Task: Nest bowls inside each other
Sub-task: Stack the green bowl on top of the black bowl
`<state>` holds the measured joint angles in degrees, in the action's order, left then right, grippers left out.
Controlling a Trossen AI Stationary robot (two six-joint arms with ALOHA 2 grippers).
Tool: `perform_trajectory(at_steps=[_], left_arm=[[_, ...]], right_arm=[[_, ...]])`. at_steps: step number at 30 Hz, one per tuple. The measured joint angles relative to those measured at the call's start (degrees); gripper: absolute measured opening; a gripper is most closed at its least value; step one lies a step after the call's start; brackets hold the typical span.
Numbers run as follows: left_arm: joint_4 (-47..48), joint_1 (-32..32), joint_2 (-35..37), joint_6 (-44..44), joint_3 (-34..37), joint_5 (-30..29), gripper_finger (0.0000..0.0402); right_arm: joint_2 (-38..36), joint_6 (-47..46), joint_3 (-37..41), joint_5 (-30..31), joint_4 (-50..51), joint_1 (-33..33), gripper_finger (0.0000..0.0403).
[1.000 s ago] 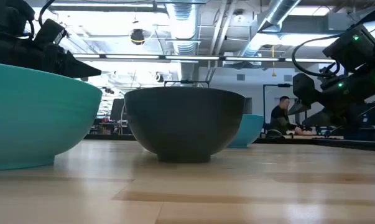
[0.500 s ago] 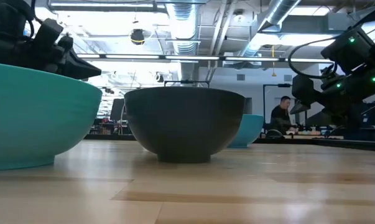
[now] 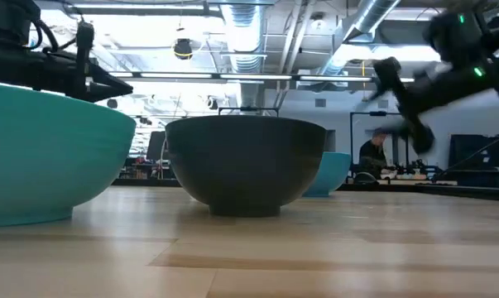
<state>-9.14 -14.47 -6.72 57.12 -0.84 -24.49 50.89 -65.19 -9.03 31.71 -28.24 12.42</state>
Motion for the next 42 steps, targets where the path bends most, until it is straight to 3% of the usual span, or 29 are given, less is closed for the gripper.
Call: perform_trajectory(at_steps=[2,4,7,9,13,16,19,22,24,26,30,33,37,40,42], left_arm=[[-4.9,-0.1,-0.3,-0.1,0.0,1.0,0.0014],[-10.4,-0.1,-0.5,-3.6,-0.9,7.4,0.0014],[-9.4,0.0,-0.9,-11.5,-7.6,17.6,0.0014],[1.3,-0.1,-1.9,-17.0,-15.3,18.2,0.0014],[29.8,-0.1,-9.5,-29.9,-32.7,17.5,0.0013],[43.3,-0.1,-16.6,-33.8,-41.5,17.1,0.0014],[49.0,-0.1,-22.4,-34.0,-45.9,17.2,0.0014],[49.2,-0.1,-26.9,-35.5,-47.3,19.1,0.0014],[47.8,-0.1,-28.9,-37.6,-47.4,20.8,0.0014],[47.5,-0.1,-30.9,-39.5,-47.4,21.1,0.0014],[46.4,-0.1,-33.8,-43.1,-47.4,19.8,0.0014],[43.5,0.4,-34.7,-45.1,-47.4,18.5,0.0014],[40.7,1.3,-34.5,-47.9,-47.4,14.6,0.0014],[40.9,1.4,-33.9,-48.0,-47.4,13.0,0.0014],[40.8,1.4,-33.8,-47.9,-47.4,13.0,0.0014]], right_arm=[[0.7,9.8,-3.6,-2.4,-2.4,-0.5,0.027],[0.5,20.5,-9.3,-7.6,-3.1,-0.6,0.027],[1.0,34.3,-20.5,-12.7,9.5,-1.7,0.027],[2.0,44.9,-28.6,-12.3,25.0,-2.5,0.027],[5.5,60.1,-41.9,-1.9,49.9,-2.6,0.027],[8.4,66.4,-48.1,0.3,56.2,-2.5,0.027],[9.4,59.2,-53.0,0.6,68.4,-2.6,0.027],[10.7,46.9,-54.7,-3.6,94.8,-4.1,0.027],[10.5,35.7,-54.6,-7.7,107.7,-8.3,0.027],[9.3,23.3,-54.1,-8.9,117.0,-17.1,0.027],[7.5,-0.6,-54.1,-6.6,117.7,-38.4,0.0262],[10.3,-15.4,-54.1,-6.1,118.6,-51.0,0.0249],[21.1,-24.1,-53.9,-10.5,115.3,-60.3,0.0228],[30.1,-26.3,-54.1,-15.5,111.6,-63.7,0.0212],[34.5,-30.6,-55.9,-15.8,115.3,-65.2,0.0204]])
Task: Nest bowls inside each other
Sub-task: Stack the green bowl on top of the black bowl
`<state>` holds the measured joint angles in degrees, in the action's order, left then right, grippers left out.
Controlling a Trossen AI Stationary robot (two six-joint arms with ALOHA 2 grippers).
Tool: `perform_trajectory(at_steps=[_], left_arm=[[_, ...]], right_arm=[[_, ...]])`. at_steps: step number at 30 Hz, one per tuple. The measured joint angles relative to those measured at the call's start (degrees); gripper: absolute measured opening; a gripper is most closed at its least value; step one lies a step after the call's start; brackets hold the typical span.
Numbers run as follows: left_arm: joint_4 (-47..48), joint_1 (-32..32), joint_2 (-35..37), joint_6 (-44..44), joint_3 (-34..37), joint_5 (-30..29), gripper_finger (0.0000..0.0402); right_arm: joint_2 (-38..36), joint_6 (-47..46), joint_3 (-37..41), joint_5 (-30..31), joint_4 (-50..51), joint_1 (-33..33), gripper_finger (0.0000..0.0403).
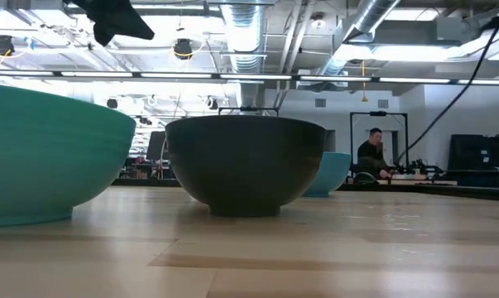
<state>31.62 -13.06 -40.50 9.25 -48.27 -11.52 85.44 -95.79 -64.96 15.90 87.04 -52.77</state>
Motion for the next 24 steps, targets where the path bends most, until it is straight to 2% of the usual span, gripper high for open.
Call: perform_trajectory(at_steps=[2,4,8,10,12,14,19,24], left_arm=[[0.1,0.0,0.1,0.3,0.0,0.5,0.0014],[0.3,0.0,0.0,0.2,0.0,0.7,0.0014],[-0.4,0.0,0.0,-0.7,0.5,0.7,0.0014],[-0.3,0.0,0.0,-0.9,1.3,0.7,0.0014],[0.9,0.0,0.0,-0.9,1.6,0.7,0.0014],[2.6,-0.1,-0.3,-0.6,1.7,0.3,0.0014],[-2.3,-0.1,-0.5,3.7,1.7,0.7,0.0014],[-7.4,0.0,-0.5,4.2,1.7,4.0,0.0014]], right_arm=[[2.7,-5.2,-2.4,0.7,3.2,-1.4,0.0198],[3.2,-6.3,-2.6,0.7,1.8,-2.8,0.0198],[4.0,-15.3,-2.1,-3.4,1.4,-5.6,0.022],[4.4,-19.3,-2.1,-7.6,3.2,-6.7,0.0237],[4.5,-19.0,-2.0,-11.2,2.7,-6.6,0.025],[4.2,-17.0,-2.1,-11.1,1.2,-5.8,0.0256],[3.3,-18.0,-3.7,1.4,2.7,-0.9,0.0249],[0.2,-7.0,-7.5,11.4,2.9,5.8,0.0229]])
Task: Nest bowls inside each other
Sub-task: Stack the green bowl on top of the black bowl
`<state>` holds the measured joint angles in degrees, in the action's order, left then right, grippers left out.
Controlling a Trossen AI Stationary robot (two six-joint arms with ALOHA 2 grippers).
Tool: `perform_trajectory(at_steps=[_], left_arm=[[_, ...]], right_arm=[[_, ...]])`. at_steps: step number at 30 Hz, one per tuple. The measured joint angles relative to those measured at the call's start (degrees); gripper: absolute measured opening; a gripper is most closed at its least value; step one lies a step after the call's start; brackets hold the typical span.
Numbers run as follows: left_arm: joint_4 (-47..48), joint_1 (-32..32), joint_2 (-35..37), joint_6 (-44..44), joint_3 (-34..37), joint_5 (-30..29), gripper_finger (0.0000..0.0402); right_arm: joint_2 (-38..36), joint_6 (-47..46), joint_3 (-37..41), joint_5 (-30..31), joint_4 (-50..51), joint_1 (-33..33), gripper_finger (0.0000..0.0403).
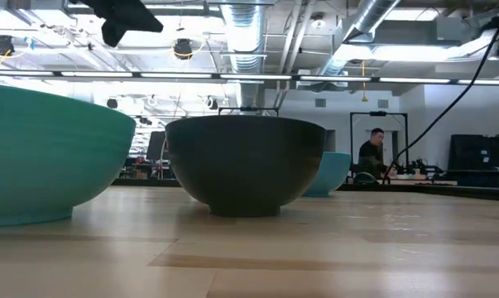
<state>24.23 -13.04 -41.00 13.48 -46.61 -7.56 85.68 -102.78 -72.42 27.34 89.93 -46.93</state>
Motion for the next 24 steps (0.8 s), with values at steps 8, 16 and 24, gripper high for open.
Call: perform_trajectory(at_steps=[8,16,24], left_arm=[[-0.4,2.3,0.0,5.9,0.0,2.4,0.0014],[-3.6,7.1,-1.3,8.2,0.0,2.3,0.0014],[-5.7,10.3,-5.2,8.7,-0.1,2.3,0.0014]], right_arm=[[-5.6,10.0,-6.3,6.9,-5.0,11.4,0.0192],[-13.6,20.1,-8.0,-0.4,-23.3,20.3,0.0159],[-15.8,32.4,-8.1,-24.6,-14.6,24.5,0.0162]])
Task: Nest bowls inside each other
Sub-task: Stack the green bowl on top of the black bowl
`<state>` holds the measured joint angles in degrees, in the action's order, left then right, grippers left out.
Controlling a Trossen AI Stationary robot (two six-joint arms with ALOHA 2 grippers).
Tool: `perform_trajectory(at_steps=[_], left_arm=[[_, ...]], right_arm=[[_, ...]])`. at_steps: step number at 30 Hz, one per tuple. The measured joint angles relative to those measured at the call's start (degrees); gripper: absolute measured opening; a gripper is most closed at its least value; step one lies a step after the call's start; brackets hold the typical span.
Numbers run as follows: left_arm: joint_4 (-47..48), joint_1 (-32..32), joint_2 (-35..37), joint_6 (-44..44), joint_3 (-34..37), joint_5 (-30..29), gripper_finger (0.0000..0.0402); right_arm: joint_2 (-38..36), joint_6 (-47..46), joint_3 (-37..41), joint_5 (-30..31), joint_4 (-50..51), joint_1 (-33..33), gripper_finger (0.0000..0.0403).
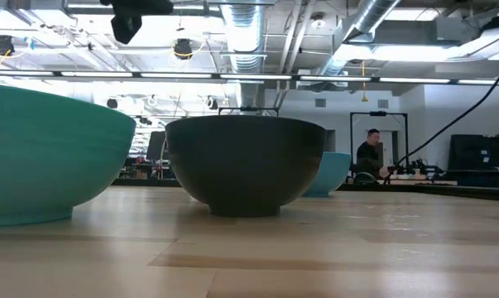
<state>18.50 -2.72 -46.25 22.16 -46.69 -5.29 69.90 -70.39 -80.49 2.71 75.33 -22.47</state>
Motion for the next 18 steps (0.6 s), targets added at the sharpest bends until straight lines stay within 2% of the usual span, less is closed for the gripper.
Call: perform_trajectory(at_steps=[3,8,10,15,18], left_arm=[[-0.1,0.8,-2.1,0.7,0.0,-0.1,0.0014],[-0.1,2.2,-5.8,1.2,0.0,-0.1,0.0014],[-0.6,2.9,-7.2,1.3,0.0,0.0,0.0014],[-3.6,4.3,-9.8,1.5,0.1,0.1,0.0014],[-3.9,4.4,-10.7,1.2,0.1,0.0,0.0014]], right_arm=[[2.2,4.0,0.0,-6.7,3.7,-0.7,0.0165],[6.2,10.8,0.0,-7.0,14.4,-5.6,0.0188],[7.3,11.3,0.6,-7.0,14.5,-8.3,0.0204],[8.6,6.3,1.6,-3.7,12.4,-14.5,0.0243],[9.9,1.4,1.7,-0.7,12.3,-19.0,0.0253]])
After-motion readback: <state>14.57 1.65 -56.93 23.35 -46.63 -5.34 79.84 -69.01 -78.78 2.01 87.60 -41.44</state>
